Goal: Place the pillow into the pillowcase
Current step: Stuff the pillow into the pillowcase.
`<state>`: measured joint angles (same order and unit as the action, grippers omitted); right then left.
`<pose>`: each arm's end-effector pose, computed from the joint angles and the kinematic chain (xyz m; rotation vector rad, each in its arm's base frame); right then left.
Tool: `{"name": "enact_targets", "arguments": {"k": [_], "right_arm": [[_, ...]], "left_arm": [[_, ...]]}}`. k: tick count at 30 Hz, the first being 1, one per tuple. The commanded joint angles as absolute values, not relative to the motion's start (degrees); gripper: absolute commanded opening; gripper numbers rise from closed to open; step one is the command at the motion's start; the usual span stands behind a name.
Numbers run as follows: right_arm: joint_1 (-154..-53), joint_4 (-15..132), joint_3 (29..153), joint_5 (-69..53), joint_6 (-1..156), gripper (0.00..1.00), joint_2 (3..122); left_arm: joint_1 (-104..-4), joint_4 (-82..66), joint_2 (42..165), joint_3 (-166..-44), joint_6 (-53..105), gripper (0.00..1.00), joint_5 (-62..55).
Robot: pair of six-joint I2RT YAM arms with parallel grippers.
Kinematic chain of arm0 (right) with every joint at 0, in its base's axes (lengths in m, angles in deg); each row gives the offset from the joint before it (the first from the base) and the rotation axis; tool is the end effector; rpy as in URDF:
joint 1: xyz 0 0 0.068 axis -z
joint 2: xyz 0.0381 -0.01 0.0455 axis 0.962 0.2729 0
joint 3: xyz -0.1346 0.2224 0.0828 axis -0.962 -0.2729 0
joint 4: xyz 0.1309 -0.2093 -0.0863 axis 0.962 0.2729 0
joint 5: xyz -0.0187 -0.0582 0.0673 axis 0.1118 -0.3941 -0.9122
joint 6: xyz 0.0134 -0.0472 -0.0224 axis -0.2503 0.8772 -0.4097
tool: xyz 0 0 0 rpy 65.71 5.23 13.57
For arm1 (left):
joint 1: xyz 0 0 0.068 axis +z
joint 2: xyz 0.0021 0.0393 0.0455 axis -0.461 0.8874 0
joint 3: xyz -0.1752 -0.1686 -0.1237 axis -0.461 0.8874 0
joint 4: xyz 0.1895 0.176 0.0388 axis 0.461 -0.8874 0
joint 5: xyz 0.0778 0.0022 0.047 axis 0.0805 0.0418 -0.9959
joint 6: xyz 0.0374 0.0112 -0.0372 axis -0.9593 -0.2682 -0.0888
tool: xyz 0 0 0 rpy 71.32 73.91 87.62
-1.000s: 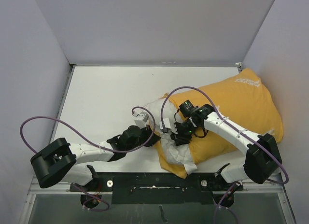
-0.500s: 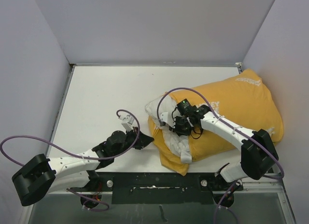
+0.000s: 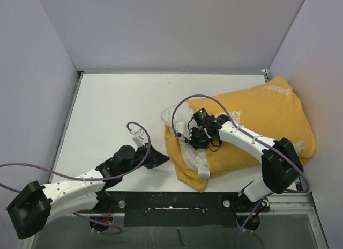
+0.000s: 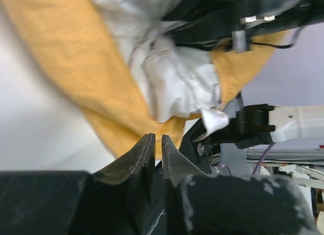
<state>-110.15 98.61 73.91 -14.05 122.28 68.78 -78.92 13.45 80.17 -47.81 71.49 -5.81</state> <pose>0.2285 0.1767 0.2109 -1.7090 2.1656 0.3329 0.1191 -0.1556 0.1955 -0.0199 2.0597 -1.3765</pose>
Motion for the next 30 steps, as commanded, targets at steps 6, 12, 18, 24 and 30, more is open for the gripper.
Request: {"name": "enact_targets", "arguments": {"k": [6, 12, 18, 24, 30], "right_arm": [[-107.1, 99.0, 71.1, -13.8, 123.1, 0.00, 72.3], [-106.6, 98.5, 70.6, -14.8, 122.8, 0.00, 72.0], [-106.2, 98.4, 70.2, -15.4, 122.4, 0.00, 71.7], [-106.0, 98.4, 70.4, -15.7, 122.2, 0.00, 71.3], [-106.0, 98.4, 70.3, -15.6, 122.2, 0.00, 71.4]], "left_arm": [[-79.5, 8.1, 91.2, -57.2, 70.6, 0.71, -16.2], [-80.8, 2.7, 107.4, -69.5, 73.8, 0.74, -20.9], [-82.5, -13.6, 117.7, -80.2, 75.5, 0.50, -27.3], [-82.5, -10.9, 116.9, -75.7, 71.0, 0.00, -27.1], [-75.9, 28.7, 105.1, -56.8, 59.2, 0.00, -3.6]]}}
